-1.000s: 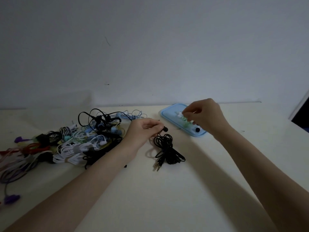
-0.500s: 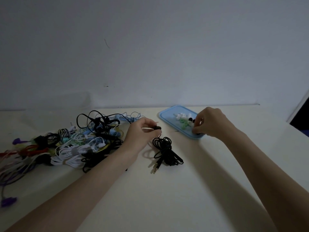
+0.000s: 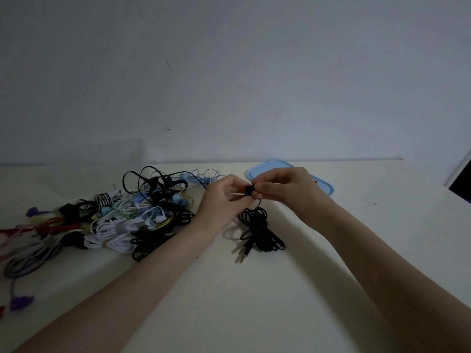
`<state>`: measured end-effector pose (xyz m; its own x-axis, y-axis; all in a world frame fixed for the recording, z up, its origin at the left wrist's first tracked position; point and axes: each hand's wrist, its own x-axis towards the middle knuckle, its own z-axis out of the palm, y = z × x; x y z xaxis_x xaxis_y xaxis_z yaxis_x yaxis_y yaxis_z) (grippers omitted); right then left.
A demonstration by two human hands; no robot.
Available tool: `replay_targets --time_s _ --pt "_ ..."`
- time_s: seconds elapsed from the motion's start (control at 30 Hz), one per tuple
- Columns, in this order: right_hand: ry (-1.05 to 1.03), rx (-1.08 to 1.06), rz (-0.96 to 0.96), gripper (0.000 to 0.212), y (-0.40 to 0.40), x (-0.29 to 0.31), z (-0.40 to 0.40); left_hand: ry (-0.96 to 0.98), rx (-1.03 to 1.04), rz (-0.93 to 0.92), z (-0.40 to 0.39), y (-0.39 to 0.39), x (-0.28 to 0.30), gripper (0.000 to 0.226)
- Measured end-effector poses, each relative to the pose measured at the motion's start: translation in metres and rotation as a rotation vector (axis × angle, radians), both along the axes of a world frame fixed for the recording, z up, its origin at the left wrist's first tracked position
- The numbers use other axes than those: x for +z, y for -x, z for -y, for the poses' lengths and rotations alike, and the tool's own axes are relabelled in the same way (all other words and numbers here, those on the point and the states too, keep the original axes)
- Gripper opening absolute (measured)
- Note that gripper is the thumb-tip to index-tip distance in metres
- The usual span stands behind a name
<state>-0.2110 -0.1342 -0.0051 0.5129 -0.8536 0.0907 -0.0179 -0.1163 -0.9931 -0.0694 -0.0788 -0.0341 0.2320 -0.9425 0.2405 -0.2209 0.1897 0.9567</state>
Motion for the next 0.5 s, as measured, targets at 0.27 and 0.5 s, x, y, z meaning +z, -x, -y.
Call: replay_targets --time_s 0.27,0.5 --pt "-0.173 0.055 0.101 0.013 0.0027 -0.0027 0.0014 -0.05 0.067 0.137 0.0025 -0.0031 -0.0032 0.021" --pt "0.012 0.022 -0.049 0.014 -0.0029 -0.0083 0.0015 -0.001 0.09 0.311 0.0007 0.0004 -0.0029 0.025"
